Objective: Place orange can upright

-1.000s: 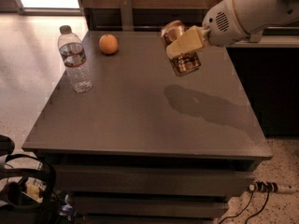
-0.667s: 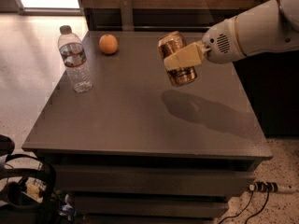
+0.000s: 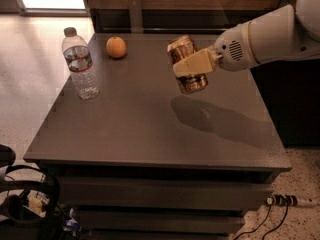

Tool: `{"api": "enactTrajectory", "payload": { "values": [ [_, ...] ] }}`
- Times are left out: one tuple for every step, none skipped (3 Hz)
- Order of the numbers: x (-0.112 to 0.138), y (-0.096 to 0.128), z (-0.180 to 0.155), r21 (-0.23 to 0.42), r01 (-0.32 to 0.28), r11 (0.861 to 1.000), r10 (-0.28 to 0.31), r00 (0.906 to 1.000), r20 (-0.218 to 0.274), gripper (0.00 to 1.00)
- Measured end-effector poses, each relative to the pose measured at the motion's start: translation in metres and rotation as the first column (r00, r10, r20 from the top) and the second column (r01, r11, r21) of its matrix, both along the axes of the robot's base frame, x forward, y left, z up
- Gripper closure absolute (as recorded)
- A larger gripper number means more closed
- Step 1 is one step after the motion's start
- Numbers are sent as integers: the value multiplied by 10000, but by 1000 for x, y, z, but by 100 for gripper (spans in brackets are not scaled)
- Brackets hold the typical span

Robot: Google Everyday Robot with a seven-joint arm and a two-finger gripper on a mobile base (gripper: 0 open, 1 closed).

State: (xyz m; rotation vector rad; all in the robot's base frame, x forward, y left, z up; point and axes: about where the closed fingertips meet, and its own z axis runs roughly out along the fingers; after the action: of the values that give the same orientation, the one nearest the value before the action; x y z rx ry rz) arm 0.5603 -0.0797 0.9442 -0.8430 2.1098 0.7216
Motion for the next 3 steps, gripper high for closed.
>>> {"api": "enactTrajectory", "payload": {
  "values": [
    [8, 4, -15, 630, -269, 9976, 234, 9982, 550, 100],
    [16, 6, -24, 1099, -947, 9894, 793, 9874, 1373, 100],
    [23, 3, -33, 1296, -1743, 9761, 1415, 9631, 2290, 100]
  ]
}}
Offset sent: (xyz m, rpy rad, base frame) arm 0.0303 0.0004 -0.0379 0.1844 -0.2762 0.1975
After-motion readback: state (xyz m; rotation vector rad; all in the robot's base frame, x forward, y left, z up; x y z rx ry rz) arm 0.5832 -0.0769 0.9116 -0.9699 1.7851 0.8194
